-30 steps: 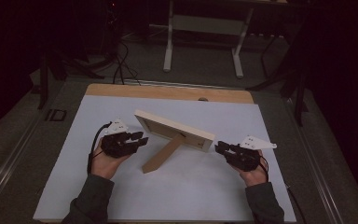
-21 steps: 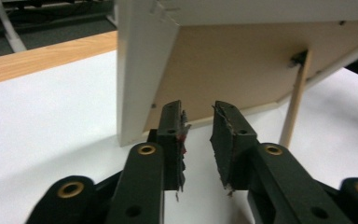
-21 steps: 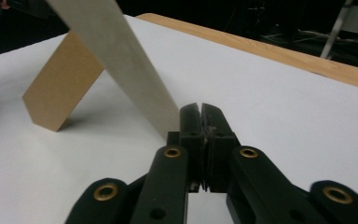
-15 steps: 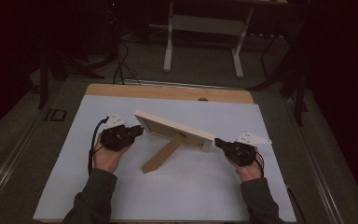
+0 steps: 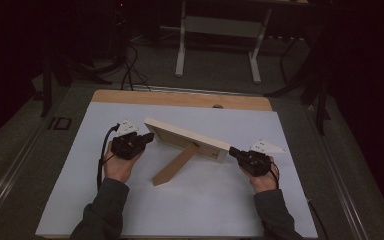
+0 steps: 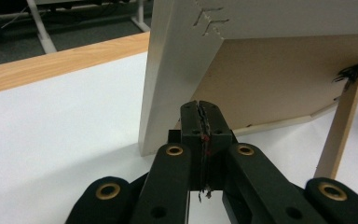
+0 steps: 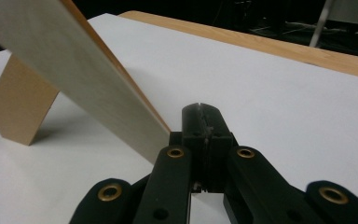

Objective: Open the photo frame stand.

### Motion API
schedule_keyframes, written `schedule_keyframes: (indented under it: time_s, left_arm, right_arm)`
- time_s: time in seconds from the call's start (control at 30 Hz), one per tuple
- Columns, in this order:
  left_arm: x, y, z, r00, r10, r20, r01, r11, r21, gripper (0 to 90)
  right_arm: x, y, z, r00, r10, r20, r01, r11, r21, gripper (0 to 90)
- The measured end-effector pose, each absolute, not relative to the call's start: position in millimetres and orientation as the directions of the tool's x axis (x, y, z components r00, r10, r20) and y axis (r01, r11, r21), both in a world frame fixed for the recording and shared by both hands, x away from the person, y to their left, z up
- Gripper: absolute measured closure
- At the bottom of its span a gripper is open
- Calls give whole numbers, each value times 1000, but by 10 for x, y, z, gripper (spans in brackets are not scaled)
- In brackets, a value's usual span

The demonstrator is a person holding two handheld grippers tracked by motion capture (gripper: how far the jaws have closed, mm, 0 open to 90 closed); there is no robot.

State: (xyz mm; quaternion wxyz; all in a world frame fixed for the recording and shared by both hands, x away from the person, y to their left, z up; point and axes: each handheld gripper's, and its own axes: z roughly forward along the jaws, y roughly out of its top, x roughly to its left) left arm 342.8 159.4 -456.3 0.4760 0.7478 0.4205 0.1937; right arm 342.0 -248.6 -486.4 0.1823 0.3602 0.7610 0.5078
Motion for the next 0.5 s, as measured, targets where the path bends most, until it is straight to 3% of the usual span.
schedule_keyframes:
  time_s: [0.5]
  left_arm:
    - [3470, 1582, -4573, 562, 819, -115, 448, -185, 875, 900]
  right_arm:
    - [3519, -2431, -4914, -673, 732, 102, 379, 223, 898, 896]
